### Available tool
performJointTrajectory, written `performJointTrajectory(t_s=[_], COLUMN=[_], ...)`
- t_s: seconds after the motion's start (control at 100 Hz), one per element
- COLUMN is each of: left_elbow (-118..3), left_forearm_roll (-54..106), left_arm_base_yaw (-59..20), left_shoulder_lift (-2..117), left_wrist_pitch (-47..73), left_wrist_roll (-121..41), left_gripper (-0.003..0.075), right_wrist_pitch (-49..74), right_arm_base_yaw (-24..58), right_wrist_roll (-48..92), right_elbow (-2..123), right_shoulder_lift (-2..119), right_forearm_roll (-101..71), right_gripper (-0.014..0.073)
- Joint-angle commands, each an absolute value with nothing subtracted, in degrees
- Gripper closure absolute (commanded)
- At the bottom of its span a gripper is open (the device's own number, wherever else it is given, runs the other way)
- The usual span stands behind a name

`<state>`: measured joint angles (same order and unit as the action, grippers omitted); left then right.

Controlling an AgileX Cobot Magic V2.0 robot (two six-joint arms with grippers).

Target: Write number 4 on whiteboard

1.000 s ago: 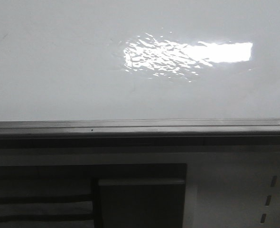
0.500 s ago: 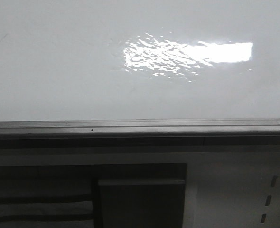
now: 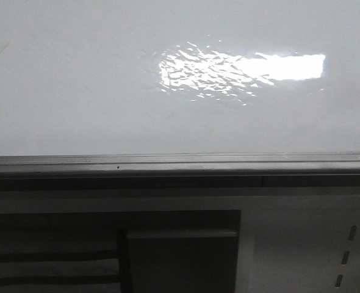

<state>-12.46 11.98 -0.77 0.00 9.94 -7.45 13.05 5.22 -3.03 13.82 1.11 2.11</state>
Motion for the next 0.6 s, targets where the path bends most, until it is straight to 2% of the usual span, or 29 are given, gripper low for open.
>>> performJointTrajectory(t_s=[0.0,0.25,0.59], left_elbow=[-20.61,-36.31,-36.04], left_forearm_roll=[13.09,13.09,13.09], left_arm_base_yaw=[-0.79,-0.79,-0.79], left_shoulder_lift=[3.01,14.43,17.27], left_wrist_pitch=[10.89,21.43,20.49], left_wrist_roll=[-6.77,-6.77,-6.77], left_gripper=[0.0741,0.0741,0.0741], right_wrist_pitch=[14.45,26.27,24.89], right_arm_base_yaw=[4.81,4.81,4.81], right_wrist_roll=[-2.94,-2.94,-2.94], right_elbow=[20.61,35.08,36.44], right_shoulder_lift=[5.33,17.52,20.51], right_forearm_roll=[2.11,3.24,3.24], right_gripper=[0.0664,0.0664,0.0664])
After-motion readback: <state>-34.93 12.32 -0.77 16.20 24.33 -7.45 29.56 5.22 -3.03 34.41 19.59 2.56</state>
